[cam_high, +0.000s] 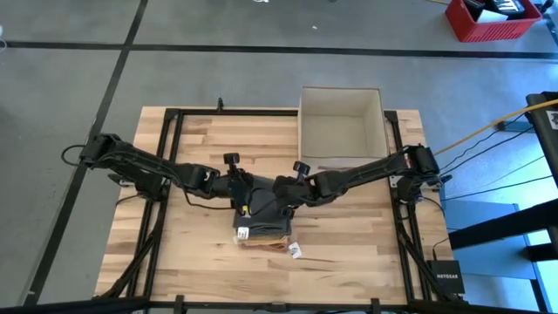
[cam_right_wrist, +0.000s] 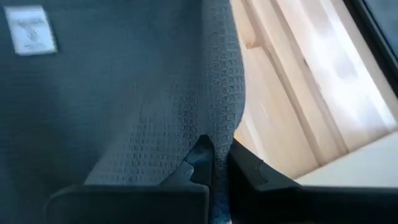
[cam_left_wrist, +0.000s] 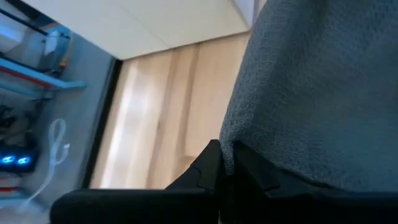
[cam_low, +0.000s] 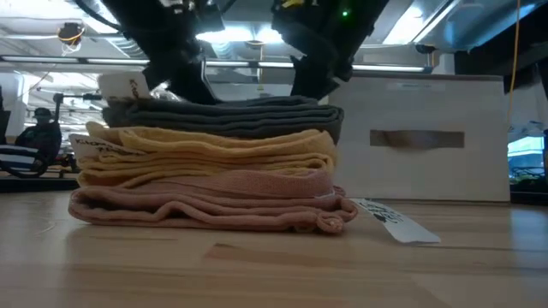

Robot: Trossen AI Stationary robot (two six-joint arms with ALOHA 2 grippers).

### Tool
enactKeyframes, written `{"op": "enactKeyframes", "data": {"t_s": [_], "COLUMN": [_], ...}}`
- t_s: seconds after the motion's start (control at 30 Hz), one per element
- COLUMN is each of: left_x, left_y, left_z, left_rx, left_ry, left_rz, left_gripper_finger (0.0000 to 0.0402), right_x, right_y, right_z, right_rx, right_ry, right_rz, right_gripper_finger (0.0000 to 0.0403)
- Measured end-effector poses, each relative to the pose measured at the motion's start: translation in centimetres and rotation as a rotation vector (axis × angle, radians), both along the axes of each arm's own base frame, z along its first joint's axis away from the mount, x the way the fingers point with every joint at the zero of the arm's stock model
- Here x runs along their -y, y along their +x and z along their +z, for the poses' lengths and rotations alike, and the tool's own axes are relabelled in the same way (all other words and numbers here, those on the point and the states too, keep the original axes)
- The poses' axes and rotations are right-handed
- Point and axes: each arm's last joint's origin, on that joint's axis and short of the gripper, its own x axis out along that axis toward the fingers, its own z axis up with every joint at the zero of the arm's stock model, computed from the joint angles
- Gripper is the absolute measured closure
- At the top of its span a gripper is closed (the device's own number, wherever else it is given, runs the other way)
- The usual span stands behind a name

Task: Fold towel
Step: Stack the gray towel into the yellow towel, then return to Home Position

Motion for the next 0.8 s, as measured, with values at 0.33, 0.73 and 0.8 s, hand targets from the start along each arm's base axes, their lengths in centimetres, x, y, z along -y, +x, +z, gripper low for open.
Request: {"op": "enactKeyframes", "data": {"t_s": [0.33, 0.73, 0.8], "left_x": [-0.9, -1.0, -0.9], "left_y": [0.0, 0.4, 0.6], "left_z": [-1.2, -0.8, -0.1], "left_rx": [0.045, 0.117, 0.117], "left_ry": [-0.08, -0.168, -0.17], "left_rz": [0.011, 0.061, 0.06], "left_gripper_finger": [0.0381, 0.0276, 0.0248], "right_x": [-0.1, 0.1, 0.2], "right_y": [0.1, 0.4, 0.2], "right_z": [-0.3, -0.4, 0.9], "right_rx": [-0.004, -0.079, -0.123], "right_ry": [0.003, -0.064, -0.08], "right_rz": [0.0, 0.02, 0.021], "right_gripper_finger": [0.0374, 0.025, 0.023]}}
